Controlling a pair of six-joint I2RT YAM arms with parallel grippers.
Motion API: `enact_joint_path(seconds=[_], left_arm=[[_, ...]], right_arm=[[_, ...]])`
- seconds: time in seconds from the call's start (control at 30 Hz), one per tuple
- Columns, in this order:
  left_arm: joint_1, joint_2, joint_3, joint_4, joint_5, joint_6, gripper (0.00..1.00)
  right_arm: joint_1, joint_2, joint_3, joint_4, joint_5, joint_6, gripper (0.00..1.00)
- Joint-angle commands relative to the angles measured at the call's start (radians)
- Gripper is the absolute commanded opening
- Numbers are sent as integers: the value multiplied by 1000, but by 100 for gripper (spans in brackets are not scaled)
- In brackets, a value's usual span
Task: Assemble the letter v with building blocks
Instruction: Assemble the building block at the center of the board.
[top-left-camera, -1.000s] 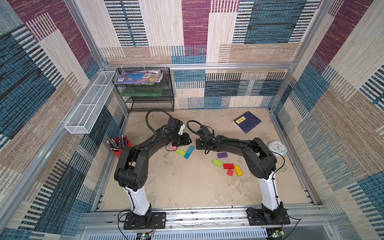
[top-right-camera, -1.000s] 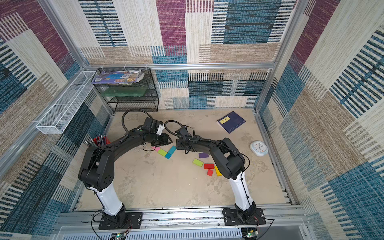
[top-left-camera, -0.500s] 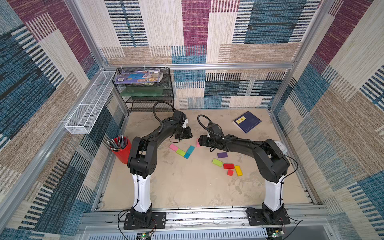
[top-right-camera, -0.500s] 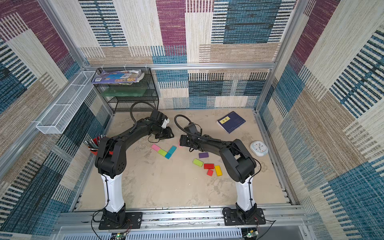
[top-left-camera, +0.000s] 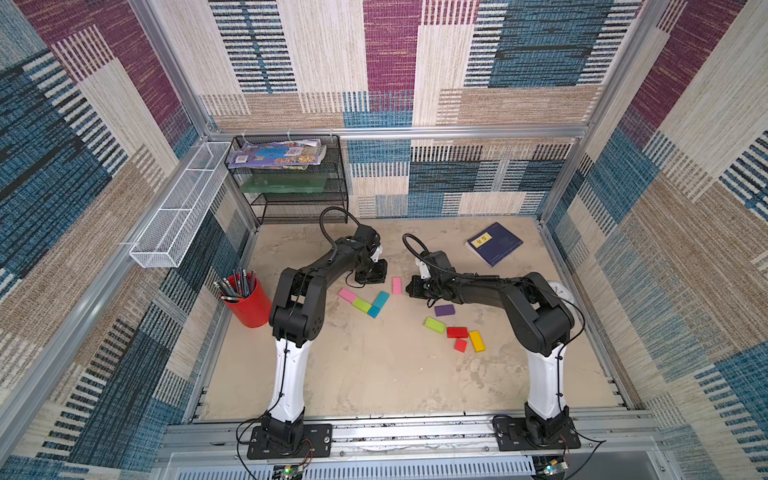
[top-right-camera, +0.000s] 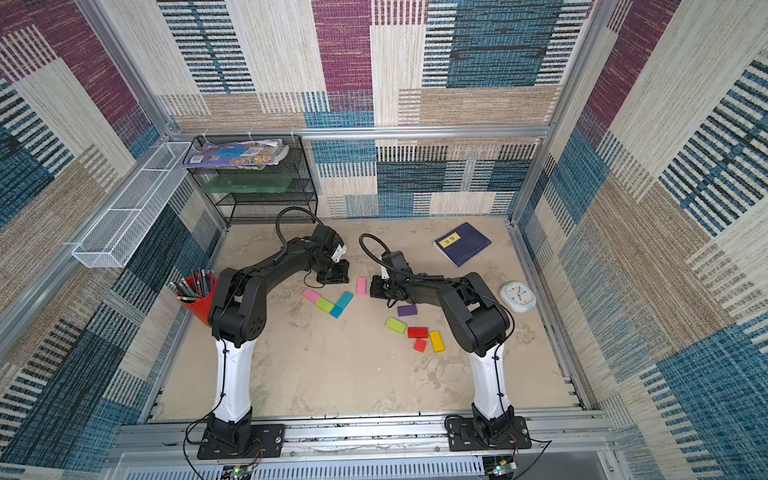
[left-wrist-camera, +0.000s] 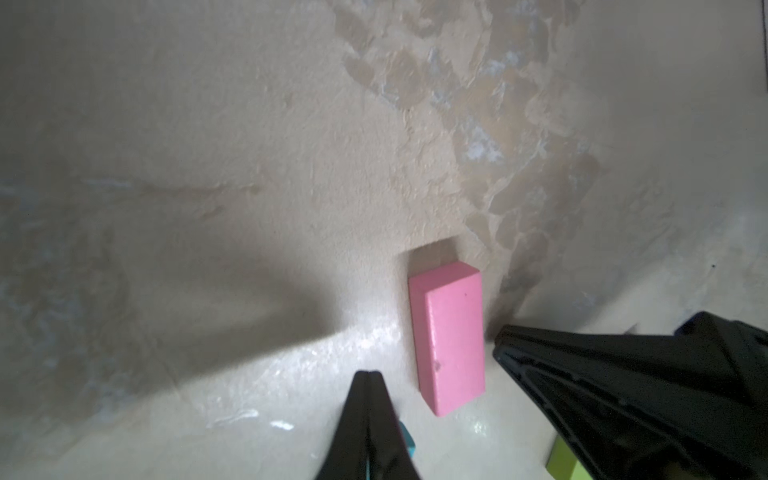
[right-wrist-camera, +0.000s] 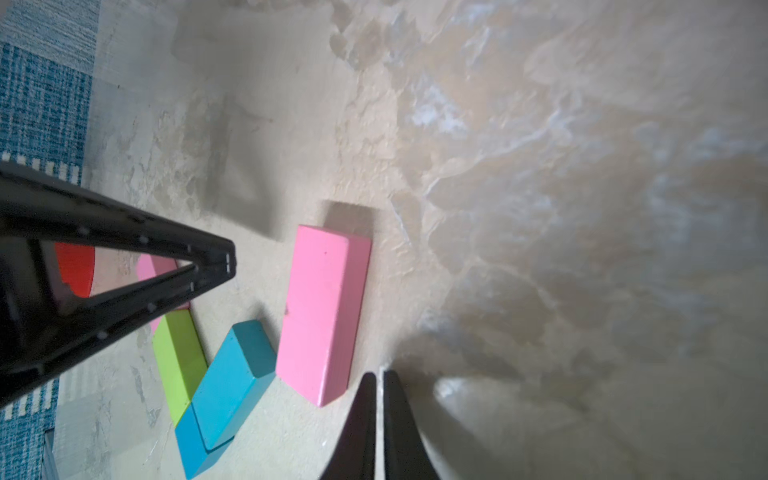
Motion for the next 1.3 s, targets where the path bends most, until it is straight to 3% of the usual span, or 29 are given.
enact_joint_path(seconds=[0.0, 0.37, 1.27], left_arm=[[-1, 32, 45, -60, 6, 52, 7], [-10, 107, 126, -94, 9, 60, 7], [-13, 93, 68, -100, 32, 87, 4]], right_arm=[[-1, 25, 18, 41, -46, -18, 11], [10, 67, 50, 36, -76, -17, 11], [35, 93, 34, 47, -65, 13, 11]])
